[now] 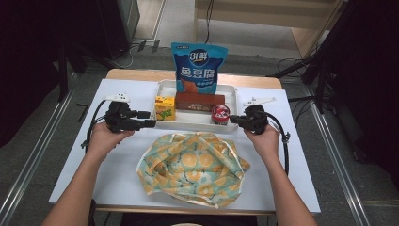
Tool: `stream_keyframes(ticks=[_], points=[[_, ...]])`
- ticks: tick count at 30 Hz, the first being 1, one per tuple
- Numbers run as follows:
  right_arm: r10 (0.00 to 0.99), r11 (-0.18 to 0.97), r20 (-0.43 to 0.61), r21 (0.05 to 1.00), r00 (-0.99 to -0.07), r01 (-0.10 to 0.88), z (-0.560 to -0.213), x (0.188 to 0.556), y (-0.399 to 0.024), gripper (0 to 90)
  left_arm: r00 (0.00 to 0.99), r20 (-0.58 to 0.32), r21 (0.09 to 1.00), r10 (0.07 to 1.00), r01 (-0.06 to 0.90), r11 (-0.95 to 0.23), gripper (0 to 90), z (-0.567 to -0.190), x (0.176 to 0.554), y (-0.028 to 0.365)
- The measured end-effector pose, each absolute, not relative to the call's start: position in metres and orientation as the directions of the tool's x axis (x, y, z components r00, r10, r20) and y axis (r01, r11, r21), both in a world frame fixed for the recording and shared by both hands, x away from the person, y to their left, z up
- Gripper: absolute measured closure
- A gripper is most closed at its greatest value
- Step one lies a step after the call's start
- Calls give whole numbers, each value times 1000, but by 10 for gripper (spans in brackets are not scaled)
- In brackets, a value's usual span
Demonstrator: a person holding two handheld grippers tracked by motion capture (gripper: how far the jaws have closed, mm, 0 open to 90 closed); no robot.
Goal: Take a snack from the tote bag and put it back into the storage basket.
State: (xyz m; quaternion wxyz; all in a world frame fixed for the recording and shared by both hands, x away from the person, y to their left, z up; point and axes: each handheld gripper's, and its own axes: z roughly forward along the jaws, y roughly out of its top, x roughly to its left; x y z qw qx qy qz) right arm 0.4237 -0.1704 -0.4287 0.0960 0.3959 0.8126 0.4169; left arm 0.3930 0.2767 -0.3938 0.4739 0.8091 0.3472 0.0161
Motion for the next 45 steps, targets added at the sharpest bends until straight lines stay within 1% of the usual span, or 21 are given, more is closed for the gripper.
stream_keyframes(ticks=[12,15,21,28,32,34,37,39,41,45], points=[[690,365,171,757,-704,542,-430,420,-153,900,757,-311,769,574,555,-316,417,-395,394,276],[673,367,187,756,-715,543,-432,420,-150,892,757,-311,766,574,558,-320,417,-396,395,276],[675,381,175,750,-717,541,-431,419,-146,867,758,-314,766,572,558,-319,416,-396,394,277],[675,361,196,753,-711,550,-423,415,-154,780,756,-319,763,572,563,-318,413,-395,394,277],[676,363,192,753,-711,548,-420,410,-157,710,752,-325,760,574,569,-315,412,-395,394,278],[675,364,190,755,-713,546,-418,408,-158,690,751,-326,759,574,570,-315,412,-395,394,278],[674,350,207,757,-709,552,-415,405,-160,631,751,-327,757,574,572,-317,412,-395,394,278],[676,355,201,754,-709,553,-415,403,-162,567,752,-328,758,572,571,-316,412,-395,393,279],[676,366,189,753,-712,547,-415,400,-163,534,750,-328,758,574,572,-314,412,-394,393,279],[676,349,202,759,-709,549,-414,395,-167,498,749,-329,755,575,574,-317,411,-394,392,279]])
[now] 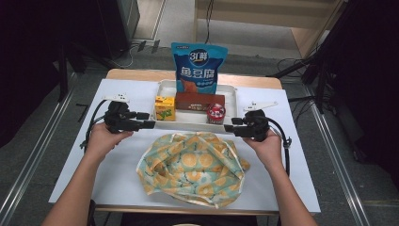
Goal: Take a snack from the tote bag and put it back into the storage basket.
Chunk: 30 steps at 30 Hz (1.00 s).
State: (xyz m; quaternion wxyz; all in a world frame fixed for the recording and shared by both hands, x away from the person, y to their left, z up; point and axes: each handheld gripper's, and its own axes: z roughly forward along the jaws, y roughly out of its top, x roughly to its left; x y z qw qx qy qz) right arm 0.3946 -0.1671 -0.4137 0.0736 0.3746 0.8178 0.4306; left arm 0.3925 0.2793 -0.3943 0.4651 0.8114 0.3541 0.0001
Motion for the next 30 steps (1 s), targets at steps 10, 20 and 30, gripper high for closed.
stream_keyframes(ticks=[10,20,30], points=[[668,334,203,778,-716,532,-412,374,-178,458,747,-335,748,575,582,-320,408,-394,390,281],[669,326,198,788,-716,523,-413,356,-188,377,741,-330,746,585,584,-320,411,-396,385,284],[675,302,213,794,-706,528,-420,352,-197,339,734,-333,745,592,589,-312,408,-401,381,290]])
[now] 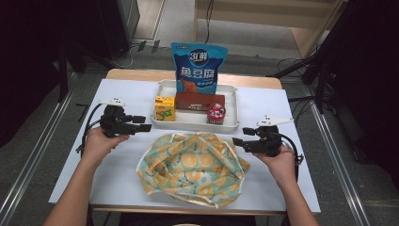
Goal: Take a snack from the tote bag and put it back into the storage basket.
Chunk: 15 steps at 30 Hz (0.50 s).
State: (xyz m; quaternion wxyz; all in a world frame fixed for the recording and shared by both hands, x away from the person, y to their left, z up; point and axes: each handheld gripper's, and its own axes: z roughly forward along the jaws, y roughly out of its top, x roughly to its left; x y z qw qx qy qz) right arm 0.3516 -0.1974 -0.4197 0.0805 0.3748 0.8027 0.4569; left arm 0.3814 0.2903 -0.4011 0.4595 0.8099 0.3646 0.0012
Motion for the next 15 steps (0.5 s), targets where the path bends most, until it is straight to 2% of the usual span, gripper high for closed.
stream_keyframes(ticks=[15], points=[[691,306,213,779,-690,548,-427,358,-198,333,733,-333,736,593,595,-322,406,-404,383,289]])
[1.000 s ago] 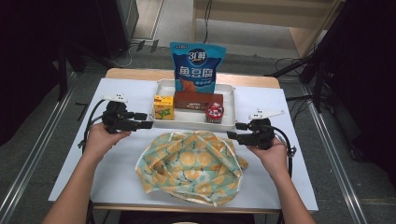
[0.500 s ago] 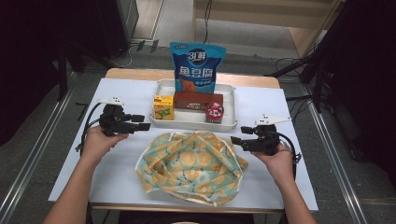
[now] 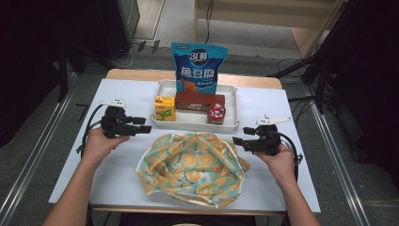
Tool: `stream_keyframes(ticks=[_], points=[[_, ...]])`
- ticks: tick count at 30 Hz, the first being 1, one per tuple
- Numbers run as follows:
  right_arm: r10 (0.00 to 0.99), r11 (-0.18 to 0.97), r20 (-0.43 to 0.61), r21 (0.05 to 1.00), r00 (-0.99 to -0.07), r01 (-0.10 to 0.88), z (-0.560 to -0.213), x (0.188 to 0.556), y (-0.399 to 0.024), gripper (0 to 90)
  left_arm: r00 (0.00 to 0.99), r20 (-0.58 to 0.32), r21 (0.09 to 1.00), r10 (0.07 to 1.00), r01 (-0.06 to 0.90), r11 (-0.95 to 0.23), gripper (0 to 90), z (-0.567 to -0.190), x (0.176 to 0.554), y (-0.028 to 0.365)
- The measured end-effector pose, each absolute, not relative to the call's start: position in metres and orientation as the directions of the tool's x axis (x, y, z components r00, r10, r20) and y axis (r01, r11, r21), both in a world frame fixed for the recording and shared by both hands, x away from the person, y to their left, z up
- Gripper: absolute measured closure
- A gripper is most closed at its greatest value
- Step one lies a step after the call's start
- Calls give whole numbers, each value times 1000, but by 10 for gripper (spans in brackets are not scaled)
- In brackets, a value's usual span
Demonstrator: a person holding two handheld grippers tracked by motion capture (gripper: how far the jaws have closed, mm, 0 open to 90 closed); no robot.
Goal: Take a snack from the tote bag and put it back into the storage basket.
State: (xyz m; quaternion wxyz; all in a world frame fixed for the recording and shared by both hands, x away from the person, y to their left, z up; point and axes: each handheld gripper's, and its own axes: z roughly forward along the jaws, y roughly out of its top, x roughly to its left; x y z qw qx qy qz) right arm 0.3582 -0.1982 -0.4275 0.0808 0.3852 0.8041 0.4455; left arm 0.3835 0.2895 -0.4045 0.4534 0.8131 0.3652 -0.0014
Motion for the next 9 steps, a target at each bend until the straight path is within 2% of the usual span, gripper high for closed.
stream_keyframes(ticks=[9], points=[[696,306,211,778,-686,549,-429,359,-198,332,732,-334,730,594,599,-328,403,-406,385,289]])
